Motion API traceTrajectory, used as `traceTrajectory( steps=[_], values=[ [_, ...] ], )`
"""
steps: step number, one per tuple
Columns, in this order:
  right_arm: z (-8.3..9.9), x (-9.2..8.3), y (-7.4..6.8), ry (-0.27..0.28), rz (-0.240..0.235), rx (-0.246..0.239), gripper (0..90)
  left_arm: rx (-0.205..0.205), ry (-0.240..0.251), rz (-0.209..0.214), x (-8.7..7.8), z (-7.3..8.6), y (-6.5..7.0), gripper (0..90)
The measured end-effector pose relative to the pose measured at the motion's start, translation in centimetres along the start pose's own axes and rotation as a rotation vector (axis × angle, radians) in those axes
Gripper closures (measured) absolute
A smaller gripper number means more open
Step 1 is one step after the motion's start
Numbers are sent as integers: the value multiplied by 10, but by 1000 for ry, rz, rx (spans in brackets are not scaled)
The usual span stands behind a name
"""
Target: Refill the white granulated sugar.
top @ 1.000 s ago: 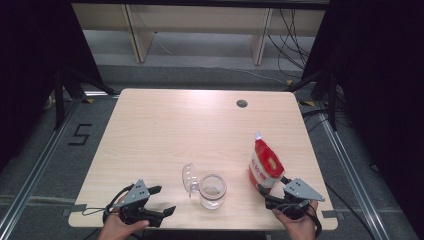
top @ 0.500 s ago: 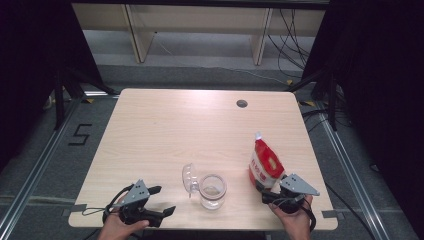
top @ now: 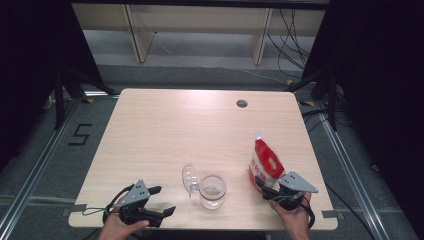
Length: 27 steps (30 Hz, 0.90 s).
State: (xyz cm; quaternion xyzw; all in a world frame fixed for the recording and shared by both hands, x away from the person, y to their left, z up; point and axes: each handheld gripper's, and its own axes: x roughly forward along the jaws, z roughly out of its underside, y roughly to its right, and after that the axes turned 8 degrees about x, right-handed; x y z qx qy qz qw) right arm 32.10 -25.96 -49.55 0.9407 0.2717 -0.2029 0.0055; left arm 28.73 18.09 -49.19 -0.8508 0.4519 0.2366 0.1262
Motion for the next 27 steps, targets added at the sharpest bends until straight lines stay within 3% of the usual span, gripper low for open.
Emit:
traceTrajectory(
  steps=[1, 3, 5, 7, 8, 15, 18, 19, 20, 24, 25, 26, 27],
  values=[
    [1, -2, -2, -13, 9, 31, 401, 1, 0, 0, 0, 0, 0, 158],
    [0, -2, -2, -16, 9, 35, 406, 8, 2, -1, 0, 0, 0, 158],
    [-1, -2, 1, -15, 0, 14, 411, -6, 4, 3, 1, 0, 0, 159],
    [-1, -3, 2, -22, -10, 25, 415, -15, 0, -3, 0, 0, 1, 159],
    [-1, -2, 5, -14, -16, -4, 416, -22, 14, 4, 1, 1, 1, 159],
    [-3, -3, 13, -28, -70, -26, 418, -8, 21, 5, 2, 0, 2, 161],
    [-2, -1, 14, -7, -72, -28, 413, 2, 10, 6, 1, 0, 1, 161],
    [-1, -2, 11, -19, -68, 12, 405, 3, 10, 7, 1, 0, 1, 161],
    [-1, -1, 11, -7, -72, -2, 386, 3, 10, 7, 2, 0, 1, 161],
    [2, 3, 6, 37, -55, 51, 339, 7, 10, 7, 2, 1, 1, 161],
    [3, 3, 6, 39, -59, 42, 340, 4, 11, 9, 2, 1, 1, 161],
    [3, 2, 5, 34, -53, 65, 343, 4, 11, 8, 2, 1, 1, 161],
    [3, 5, 8, 55, -61, 30, 348, 2, 10, 9, 2, 1, 1, 161]
  ],
)
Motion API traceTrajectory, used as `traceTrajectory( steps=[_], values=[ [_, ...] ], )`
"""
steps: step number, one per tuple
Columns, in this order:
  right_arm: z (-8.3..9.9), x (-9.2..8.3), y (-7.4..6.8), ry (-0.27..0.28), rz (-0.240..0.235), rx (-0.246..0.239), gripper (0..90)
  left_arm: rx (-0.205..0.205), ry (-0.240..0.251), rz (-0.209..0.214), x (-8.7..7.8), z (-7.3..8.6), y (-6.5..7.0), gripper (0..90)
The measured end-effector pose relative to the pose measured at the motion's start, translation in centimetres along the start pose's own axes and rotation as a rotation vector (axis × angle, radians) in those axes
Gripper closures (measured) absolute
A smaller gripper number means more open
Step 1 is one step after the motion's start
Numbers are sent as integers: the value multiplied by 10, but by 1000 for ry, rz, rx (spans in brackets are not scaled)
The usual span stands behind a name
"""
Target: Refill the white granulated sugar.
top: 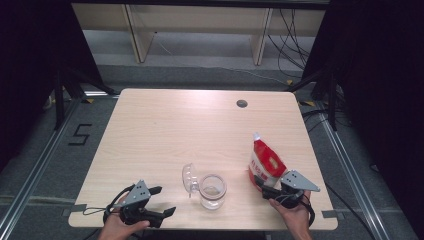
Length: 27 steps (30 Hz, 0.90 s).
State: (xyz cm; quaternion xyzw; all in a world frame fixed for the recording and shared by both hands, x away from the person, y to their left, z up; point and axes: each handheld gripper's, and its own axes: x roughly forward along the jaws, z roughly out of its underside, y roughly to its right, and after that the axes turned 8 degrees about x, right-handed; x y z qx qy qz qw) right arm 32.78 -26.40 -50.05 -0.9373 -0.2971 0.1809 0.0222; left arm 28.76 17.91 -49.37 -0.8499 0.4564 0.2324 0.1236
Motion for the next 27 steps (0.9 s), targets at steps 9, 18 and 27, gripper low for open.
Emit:
traceTrajectory(
  steps=[9, 18, 27],
  values=[
    [2, 4, 0, 26, 11, 21, 361, -3, -5, 2, 0, 0, 0, 161],
    [3, 9, 1, 74, 38, 23, 352, -3, -4, 3, 0, 0, 0, 160],
    [5, 13, 3, 99, 20, 49, 356, -2, 0, -1, 0, 0, 0, 161]
  ],
)
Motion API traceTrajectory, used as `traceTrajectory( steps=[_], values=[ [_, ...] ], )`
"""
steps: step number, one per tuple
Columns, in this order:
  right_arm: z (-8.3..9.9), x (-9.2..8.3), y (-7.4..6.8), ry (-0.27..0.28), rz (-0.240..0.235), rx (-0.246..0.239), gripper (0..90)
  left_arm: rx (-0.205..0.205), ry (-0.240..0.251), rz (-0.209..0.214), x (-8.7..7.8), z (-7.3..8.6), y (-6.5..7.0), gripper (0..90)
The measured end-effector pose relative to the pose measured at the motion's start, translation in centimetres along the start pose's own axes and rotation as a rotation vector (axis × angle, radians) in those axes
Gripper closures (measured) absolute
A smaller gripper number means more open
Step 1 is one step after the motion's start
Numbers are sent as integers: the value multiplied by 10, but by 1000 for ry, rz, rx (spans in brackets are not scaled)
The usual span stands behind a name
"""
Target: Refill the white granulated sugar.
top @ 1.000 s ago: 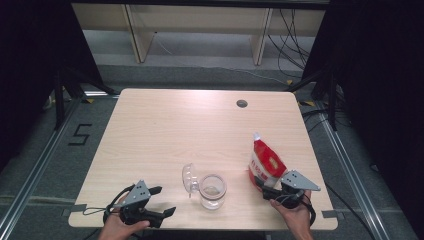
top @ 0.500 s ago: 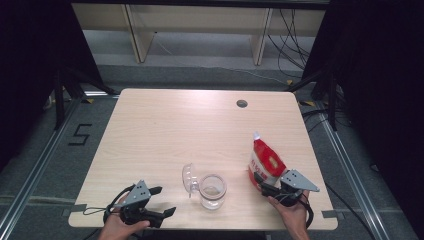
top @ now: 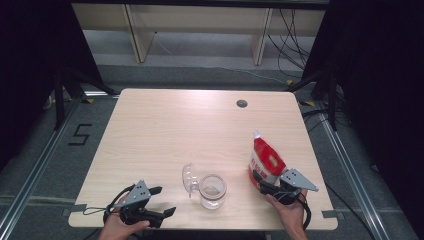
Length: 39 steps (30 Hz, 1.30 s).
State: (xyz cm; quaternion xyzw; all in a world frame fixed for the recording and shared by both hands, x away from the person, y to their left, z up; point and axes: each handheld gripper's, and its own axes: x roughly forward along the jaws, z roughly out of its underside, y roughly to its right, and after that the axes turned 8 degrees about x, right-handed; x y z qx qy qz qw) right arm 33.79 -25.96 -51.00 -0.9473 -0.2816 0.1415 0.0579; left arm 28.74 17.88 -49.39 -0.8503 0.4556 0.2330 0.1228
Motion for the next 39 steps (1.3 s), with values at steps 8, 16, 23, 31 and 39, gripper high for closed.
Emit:
traceTrajectory(
  steps=[8, 16, 23, 31, 39],
  values=[
    [1, 2, 3, 6, 6, -13, 363, 8, -32, -12, -1, 0, 0, 161],
    [3, 2, 2, -2, -4, -5, 378, 5, -9, 7, 1, 0, 1, 161],
    [5, 4, 2, 2, -2, -3, 377, 4, -5, 11, 1, 0, 1, 161],
    [3, 2, 2, 8, 6, -25, 423, 13, -11, 9, 0, 0, 0, 161],
    [-2, 1, -5, -27, 27, -57, 448, 9, -6, 4, 1, 0, 1, 162]
  ],
)
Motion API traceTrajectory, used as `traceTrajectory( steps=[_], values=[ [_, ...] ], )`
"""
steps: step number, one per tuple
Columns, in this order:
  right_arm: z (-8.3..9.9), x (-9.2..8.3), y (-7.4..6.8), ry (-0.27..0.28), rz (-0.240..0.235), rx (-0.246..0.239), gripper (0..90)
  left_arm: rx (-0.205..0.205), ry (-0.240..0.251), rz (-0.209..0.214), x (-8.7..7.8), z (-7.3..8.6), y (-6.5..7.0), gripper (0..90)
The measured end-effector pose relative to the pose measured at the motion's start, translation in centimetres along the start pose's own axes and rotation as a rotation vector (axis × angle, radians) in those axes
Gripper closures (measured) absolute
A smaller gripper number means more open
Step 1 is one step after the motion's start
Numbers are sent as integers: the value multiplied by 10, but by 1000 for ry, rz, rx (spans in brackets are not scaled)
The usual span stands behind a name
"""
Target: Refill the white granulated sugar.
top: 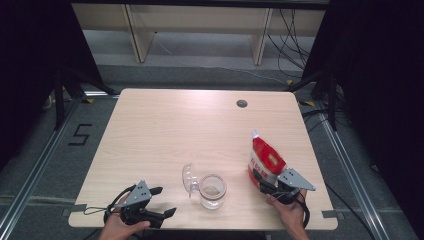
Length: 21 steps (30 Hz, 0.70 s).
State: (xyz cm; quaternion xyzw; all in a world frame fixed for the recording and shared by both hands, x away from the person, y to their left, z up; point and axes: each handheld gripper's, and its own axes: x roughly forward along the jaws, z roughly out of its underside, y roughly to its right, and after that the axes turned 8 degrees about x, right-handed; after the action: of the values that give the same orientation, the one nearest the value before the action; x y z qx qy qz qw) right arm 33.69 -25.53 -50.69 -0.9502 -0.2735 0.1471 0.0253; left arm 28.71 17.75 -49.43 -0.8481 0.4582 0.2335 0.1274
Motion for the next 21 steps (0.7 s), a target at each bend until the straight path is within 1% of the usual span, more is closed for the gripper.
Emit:
traceTrajectory(
  steps=[1, 2, 3, 4, 5, 6, 7, 8, 9, 10, 11, 12, 13, 14, 15, 16, 17, 19, 20, 21],
  values=[
    [-2, 1, 2, -7, -9, -43, 449, 2, -3, -1, 0, 0, 0, 162],
    [-2, 1, 2, 0, 0, -45, 450, -18, -3, -5, 0, 0, 0, 161],
    [-3, 0, 0, -15, 4, -41, 451, -2, -21, -7, -2, 0, -1, 162],
    [-4, -1, 1, -22, 4, -56, 452, 4, -9, -6, -1, 0, -1, 162],
    [-5, -1, 1, -15, 19, -82, 453, -2, -6, -7, -1, 0, -1, 162],
    [-6, -2, 0, -32, 16, -97, 453, 0, -6, -6, -1, 0, -1, 162],
    [-7, -3, -1, -31, 23, -109, 454, 1, -7, -6, -1, 0, -1, 162],
    [-8, -3, 0, -31, 20, -139, 455, 2, -6, -6, -1, 0, -1, 162],
    [-8, -3, -3, -42, 27, -147, 455, 2, -7, -5, -1, 0, -1, 162],
    [-9, -4, -4, -44, 32, -178, 456, 2, -7, -5, -1, 0, -1, 162],
    [-9, -4, -6, -58, 43, -204, 456, 14, -18, -5, -1, 0, -2, 162],
    [-10, -5, -9, -77, 53, -231, 456, 16, -19, -5, -2, 0, -2, 162],
    [-11, -5, -11, -84, 48, -261, 457, 15, -18, -5, -2, 0, -3, 162],
    [-12, -5, -12, -80, 50, -278, 457, -10, -6, -6, -1, 0, -1, 162],
    [-12, -6, -15, -86, 52, -281, 458, -10, -8, -8, -1, 0, -2, 162],
    [-13, -7, -17, -87, 52, -321, 458, -11, -8, -8, -1, 0, -2, 162],
    [-14, -8, -19, -87, 57, -334, 458, -11, -9, -8, -1, 0, -2, 162],
    [-15, -11, -23, -77, 48, -333, 459, -10, -11, -8, -1, 1, -2, 162],
    [-17, -13, -25, -77, 58, -357, 459, -12, -11, -8, -1, 1, -2, 162],
    [-18, -15, -27, -74, 64, -371, 459, -11, -11, -8, -1, 1, -2, 162]
  ],
)
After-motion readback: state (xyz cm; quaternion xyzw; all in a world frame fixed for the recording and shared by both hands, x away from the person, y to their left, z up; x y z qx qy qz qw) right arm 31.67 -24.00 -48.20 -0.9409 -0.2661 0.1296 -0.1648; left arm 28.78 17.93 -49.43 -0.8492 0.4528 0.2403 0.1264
